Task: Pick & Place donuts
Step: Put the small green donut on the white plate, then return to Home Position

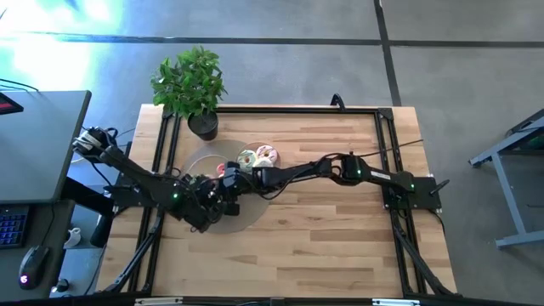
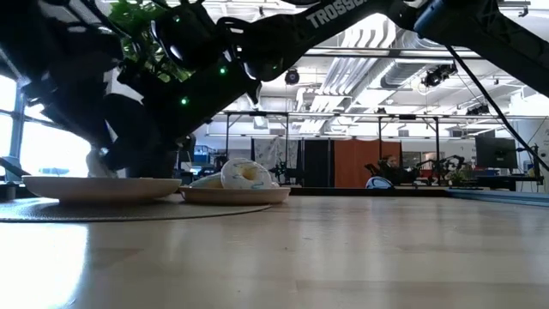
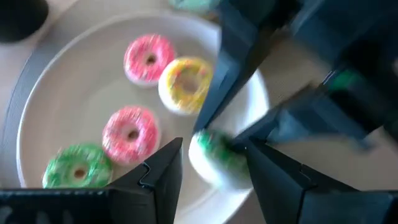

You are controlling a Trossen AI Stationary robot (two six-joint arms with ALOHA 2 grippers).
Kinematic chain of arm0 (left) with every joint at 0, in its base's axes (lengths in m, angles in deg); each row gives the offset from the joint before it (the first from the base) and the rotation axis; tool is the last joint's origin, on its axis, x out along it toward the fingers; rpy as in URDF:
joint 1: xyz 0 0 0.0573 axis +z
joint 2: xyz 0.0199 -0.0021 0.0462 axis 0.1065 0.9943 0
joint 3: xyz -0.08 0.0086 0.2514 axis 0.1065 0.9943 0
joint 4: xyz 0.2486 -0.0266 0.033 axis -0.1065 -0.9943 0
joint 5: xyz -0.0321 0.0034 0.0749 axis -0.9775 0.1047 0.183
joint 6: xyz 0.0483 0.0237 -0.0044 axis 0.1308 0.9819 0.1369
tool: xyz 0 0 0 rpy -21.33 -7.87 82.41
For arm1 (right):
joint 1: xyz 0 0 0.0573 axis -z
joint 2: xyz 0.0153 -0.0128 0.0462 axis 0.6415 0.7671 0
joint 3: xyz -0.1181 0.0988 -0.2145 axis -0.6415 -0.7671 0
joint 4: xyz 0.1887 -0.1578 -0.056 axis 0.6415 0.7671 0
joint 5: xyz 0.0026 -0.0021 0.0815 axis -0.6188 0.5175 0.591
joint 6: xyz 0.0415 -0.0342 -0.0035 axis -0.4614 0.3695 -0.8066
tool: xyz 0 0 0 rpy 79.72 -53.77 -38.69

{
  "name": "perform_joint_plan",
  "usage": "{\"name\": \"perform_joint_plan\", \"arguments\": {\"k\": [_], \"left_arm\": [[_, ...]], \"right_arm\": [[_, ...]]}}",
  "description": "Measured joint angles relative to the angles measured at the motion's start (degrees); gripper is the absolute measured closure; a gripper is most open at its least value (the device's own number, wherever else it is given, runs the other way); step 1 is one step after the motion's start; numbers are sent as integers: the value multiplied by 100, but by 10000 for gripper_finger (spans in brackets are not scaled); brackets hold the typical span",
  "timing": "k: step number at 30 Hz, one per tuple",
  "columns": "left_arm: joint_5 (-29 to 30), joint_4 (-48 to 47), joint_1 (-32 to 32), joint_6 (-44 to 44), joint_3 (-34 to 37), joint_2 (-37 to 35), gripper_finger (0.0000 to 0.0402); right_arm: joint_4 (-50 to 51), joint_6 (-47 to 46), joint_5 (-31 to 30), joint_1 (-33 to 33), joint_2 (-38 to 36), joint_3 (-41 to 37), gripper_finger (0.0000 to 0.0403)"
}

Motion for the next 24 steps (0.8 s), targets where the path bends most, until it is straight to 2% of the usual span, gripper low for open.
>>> {"name": "perform_joint_plan", "arguments": {"k": [9,16,19,24], "left_arm": [[-416,-43,-27,-498,465,2,228],[-310,-30,-27,-487,471,2,228],[-272,-75,-27,-485,426,1,228],[-353,-516,-27,-188,87,-134,228]], "right_arm": [[14,38,-15,2,-2,7,316],[197,265,-20,4,-103,4,316],[599,498,-166,-27,-425,4,316],[1898,590,-596,-93,-1248,11,316]]}}
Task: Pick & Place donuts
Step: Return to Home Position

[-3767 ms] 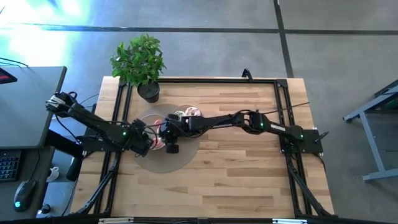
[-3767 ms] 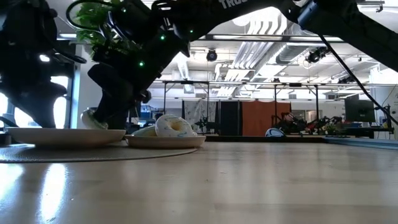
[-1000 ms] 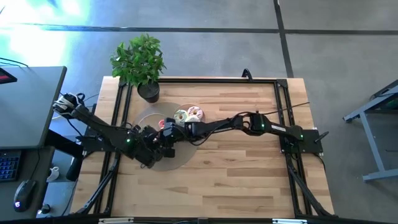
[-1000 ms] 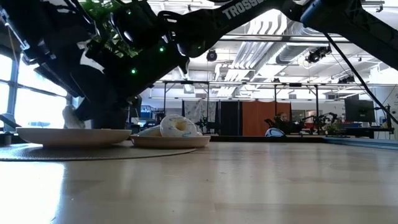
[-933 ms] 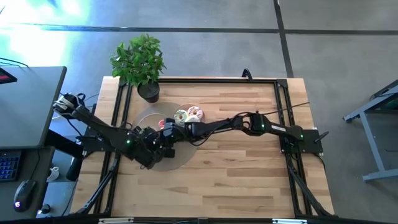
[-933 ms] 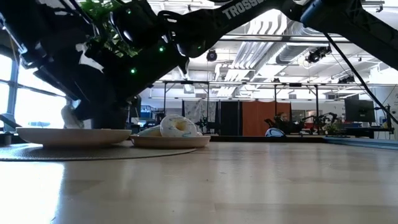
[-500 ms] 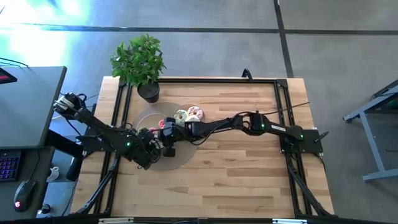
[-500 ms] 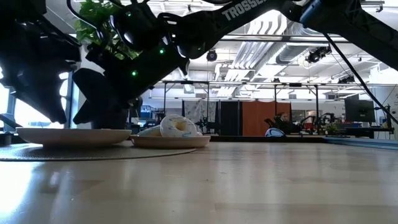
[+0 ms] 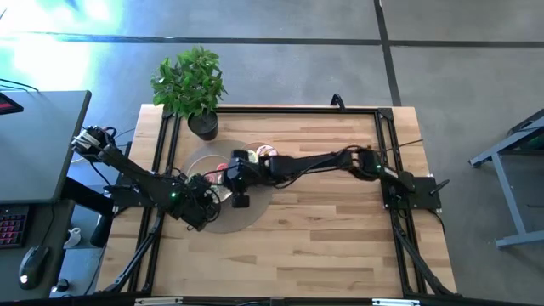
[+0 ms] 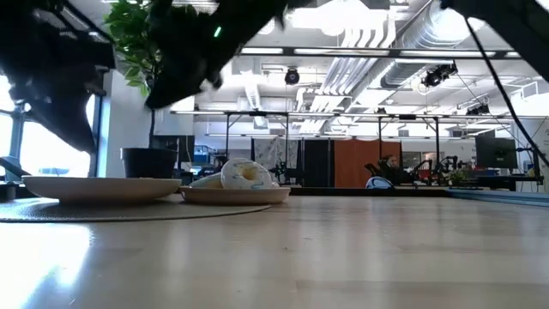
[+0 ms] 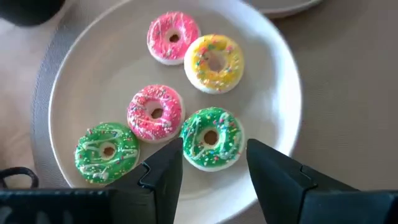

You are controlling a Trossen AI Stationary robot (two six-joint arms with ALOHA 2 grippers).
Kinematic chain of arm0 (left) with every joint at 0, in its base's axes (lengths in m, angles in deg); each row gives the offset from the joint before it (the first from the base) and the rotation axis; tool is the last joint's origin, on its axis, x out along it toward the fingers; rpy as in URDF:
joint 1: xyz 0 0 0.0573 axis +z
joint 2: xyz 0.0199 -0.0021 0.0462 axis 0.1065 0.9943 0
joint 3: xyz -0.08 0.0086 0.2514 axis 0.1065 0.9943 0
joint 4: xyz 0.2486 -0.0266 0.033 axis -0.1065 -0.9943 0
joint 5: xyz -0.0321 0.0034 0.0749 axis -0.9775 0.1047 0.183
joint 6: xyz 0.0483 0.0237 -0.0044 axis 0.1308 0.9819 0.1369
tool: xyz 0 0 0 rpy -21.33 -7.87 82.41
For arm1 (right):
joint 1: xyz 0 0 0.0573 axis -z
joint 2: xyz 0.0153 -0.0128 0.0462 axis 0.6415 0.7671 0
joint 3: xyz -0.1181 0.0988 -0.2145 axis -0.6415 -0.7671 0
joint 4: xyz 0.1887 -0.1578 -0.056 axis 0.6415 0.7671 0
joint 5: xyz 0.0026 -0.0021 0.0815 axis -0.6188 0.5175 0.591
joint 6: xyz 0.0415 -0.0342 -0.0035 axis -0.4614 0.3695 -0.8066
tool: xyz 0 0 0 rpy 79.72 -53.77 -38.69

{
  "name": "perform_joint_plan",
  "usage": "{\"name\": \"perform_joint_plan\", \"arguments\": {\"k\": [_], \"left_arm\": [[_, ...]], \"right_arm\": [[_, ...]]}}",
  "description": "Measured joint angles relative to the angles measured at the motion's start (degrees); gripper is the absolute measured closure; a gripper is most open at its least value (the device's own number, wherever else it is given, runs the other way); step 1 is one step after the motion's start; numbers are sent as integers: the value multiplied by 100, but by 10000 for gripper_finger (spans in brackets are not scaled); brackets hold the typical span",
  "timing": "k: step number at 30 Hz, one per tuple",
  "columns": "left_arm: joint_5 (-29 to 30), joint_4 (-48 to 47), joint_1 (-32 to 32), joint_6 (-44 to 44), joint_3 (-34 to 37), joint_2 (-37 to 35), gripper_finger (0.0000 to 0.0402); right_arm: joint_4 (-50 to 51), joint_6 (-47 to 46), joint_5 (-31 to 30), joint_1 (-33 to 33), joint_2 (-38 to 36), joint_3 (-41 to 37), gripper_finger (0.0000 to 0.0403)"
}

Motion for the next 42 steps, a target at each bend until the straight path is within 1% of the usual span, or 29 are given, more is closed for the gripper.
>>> {"name": "perform_joint_plan", "arguments": {"k": [4,8,10,13,15,17,19,21,24,26,28,30,32,34,36,39,42], "left_arm": [[350,-237,-2,279,-378,-198,227],[794,-656,-2,783,-800,-739,227],[960,-902,-2,964,-988,-1071,227],[1015,-1038,-20,1059,-1107,-1721,227],[1201,-1049,-134,1126,-1062,-2261,227],[1504,-1062,-281,1229,-947,-2765,227],[1714,-1054,-452,1255,-767,-3257,227],[1850,-1021,-646,1265,-545,-3753,227],[2104,-893,-911,1265,-115,-4425,227],[2265,-538,-1053,1447,250,-4738,227],[2492,88,-1146,2180,661,-4978,228],[2659,1020,-1170,3032,1038,-5177,228],[2590,2015,-1122,3728,1362,-5335,228],[2273,2933,-1020,4293,1604,-5456,228],[1950,3627,-824,4801,1778,-5499,228],[1572,4111,-379,5265,1964,-5498,228],[1117,4136,221,5259,2120,-5497,228]], "right_arm": [[1175,-64,-346,-28,-857,-2,318],[2351,-186,-828,-102,-1708,4,332],[3006,-339,-886,-127,-2130,4,341],[3898,-761,-907,-218,-2711,4,357],[4101,-1013,-1069,-339,-3037,-99,367],[3877,-1121,-1279,-494,-3414,-520,375],[3571,-1148,-1332,-661,-3889,-1250,381],[3025,-1203,-1290,-804,-4447,-2192,384],[1772,-1220,-1103,-939,-5485,-3864,386],[810,-1214,-712,-965,-6185,-4960,386],[-52,-1118,-176,-947,-6866,-5907,385],[-686,-977,238,-908,-7532,-6661,385],[-1027,-924,340,-870,-8208,-7243,387],[-1079,-949,281,-825,-8840,-7695,389],[-1041,-943,334,-791,-9429,-8107,392],[-1050,-917,655,-766,-10211,-8695,396],[-1051,-943,750,-765,-10891,-9247,399]]}}
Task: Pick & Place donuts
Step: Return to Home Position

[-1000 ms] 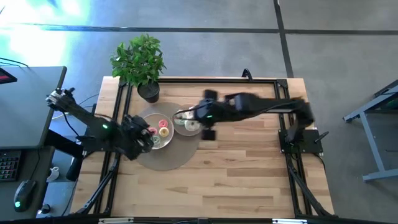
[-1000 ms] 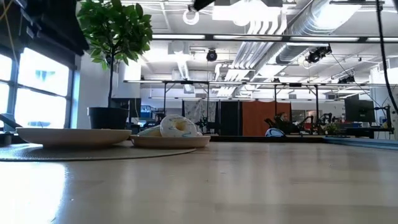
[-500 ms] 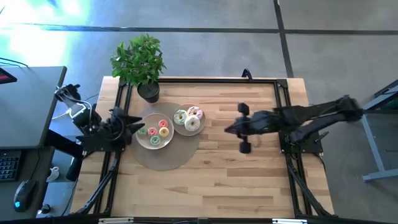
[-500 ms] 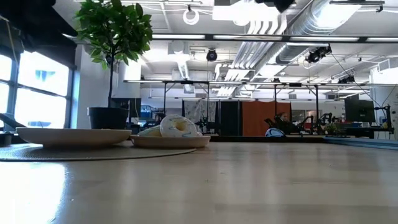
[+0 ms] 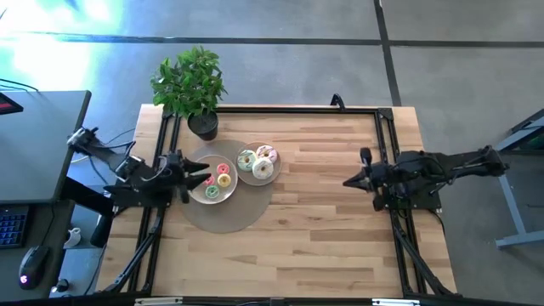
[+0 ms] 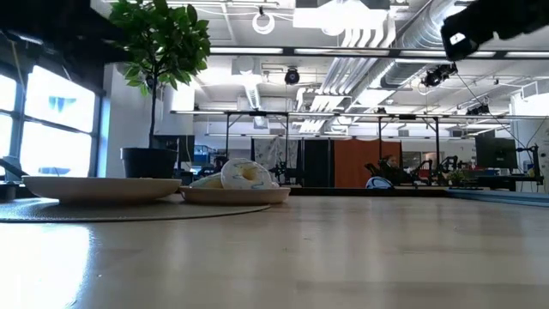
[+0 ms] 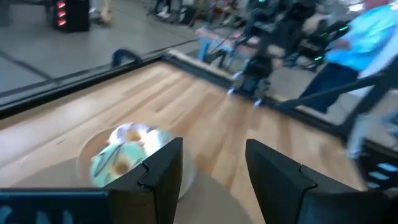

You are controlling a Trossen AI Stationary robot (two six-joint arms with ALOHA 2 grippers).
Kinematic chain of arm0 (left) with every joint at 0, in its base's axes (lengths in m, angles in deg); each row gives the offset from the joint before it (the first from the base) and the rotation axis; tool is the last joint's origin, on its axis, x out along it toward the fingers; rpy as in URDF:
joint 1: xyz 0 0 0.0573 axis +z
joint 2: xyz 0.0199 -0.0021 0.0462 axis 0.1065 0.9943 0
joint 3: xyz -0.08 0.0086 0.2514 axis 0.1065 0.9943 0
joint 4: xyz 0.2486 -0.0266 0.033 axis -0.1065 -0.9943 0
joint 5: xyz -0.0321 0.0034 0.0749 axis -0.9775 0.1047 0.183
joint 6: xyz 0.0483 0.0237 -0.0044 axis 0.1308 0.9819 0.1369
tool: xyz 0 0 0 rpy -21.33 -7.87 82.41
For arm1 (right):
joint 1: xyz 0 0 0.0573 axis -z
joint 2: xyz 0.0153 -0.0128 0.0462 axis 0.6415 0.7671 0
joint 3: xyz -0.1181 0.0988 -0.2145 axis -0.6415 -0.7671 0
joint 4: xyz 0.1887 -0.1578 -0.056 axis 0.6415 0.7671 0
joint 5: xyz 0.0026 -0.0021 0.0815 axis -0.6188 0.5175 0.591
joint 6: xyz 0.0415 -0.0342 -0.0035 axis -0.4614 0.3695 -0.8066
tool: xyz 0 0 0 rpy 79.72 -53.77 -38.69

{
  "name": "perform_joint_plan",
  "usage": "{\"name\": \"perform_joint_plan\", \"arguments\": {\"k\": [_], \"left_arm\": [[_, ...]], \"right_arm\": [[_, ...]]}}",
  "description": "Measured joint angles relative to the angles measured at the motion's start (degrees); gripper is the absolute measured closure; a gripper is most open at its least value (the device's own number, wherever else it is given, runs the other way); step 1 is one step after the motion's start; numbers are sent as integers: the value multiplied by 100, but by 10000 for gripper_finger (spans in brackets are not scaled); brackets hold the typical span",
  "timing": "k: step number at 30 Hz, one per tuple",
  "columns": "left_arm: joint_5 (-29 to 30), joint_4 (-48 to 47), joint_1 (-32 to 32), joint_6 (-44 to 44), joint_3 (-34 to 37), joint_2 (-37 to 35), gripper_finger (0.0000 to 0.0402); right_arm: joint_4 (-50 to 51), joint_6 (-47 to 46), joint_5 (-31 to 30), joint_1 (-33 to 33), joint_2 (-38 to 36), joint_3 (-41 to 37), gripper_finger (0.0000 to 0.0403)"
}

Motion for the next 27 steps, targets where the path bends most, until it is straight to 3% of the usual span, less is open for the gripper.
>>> {"name": "perform_joint_plan", "arguments": {"k": [7,11,13,19,27], "left_arm": [[-680,-418,1457,-68,222,-367,228],[-1901,-505,2096,288,220,-815,228],[-2181,-446,2323,457,215,-977,228],[-2493,-424,2611,754,223,-1119,228],[-2845,1020,2597,1356,1142,-1137,228]], "right_arm": [[-78,-315,9,1,-1387,-890,397],[-314,-125,8,1,-2081,-1298,400],[-488,-54,10,1,-2327,-1541,401],[-1016,-96,111,1,-2245,-2012,395],[-1114,-149,136,1,-2241,-2090,401]]}}
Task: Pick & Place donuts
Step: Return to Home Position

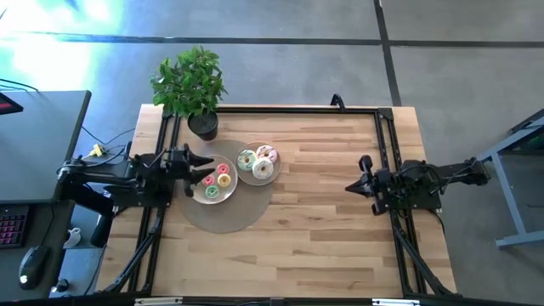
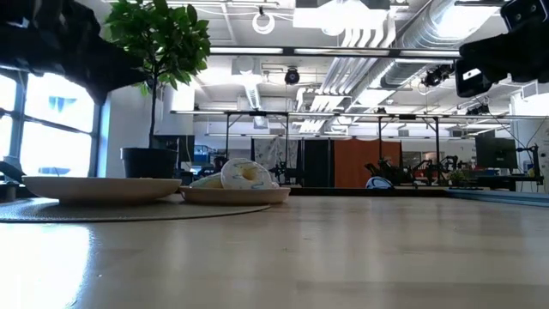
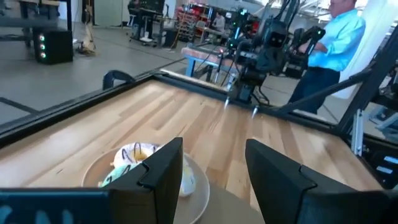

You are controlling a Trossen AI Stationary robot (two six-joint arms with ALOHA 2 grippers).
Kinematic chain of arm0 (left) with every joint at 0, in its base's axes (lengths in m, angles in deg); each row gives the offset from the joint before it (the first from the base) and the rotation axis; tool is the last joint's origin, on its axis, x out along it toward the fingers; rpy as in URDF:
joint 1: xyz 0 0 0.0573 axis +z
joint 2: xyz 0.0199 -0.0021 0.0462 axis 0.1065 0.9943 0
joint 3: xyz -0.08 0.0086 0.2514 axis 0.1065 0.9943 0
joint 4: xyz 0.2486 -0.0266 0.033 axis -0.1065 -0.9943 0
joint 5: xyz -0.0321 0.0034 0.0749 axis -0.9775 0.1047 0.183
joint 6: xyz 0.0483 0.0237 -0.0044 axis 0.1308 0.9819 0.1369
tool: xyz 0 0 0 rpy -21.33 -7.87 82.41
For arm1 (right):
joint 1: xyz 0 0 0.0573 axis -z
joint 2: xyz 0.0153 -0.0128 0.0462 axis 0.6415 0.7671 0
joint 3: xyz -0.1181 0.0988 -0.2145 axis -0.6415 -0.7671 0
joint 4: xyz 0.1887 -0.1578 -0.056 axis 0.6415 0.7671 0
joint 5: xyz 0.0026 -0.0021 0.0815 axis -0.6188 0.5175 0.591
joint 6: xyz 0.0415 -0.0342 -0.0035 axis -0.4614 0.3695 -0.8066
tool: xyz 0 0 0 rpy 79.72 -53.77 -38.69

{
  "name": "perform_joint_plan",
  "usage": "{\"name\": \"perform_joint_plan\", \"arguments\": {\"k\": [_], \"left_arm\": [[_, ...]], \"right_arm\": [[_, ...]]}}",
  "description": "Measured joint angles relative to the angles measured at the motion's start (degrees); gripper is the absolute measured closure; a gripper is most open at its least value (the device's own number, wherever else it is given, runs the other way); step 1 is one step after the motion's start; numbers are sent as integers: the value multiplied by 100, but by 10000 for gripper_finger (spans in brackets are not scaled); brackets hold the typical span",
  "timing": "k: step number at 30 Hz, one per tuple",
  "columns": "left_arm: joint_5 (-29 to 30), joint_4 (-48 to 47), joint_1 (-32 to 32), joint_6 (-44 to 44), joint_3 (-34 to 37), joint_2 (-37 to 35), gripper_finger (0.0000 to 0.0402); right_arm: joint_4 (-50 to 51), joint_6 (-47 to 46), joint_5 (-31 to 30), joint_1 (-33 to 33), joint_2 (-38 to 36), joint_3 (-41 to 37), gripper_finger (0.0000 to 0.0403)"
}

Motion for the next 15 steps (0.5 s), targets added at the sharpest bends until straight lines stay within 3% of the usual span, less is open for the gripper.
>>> {"name": "perform_joint_plan", "arguments": {"k": [10,15], "left_arm": [[-332,801,0,176,662,8,228],[-472,681,0,135,687,49,228]], "right_arm": [[43,-84,48,-2,0,0,396],[41,-24,-6,0,2,0,401]]}}
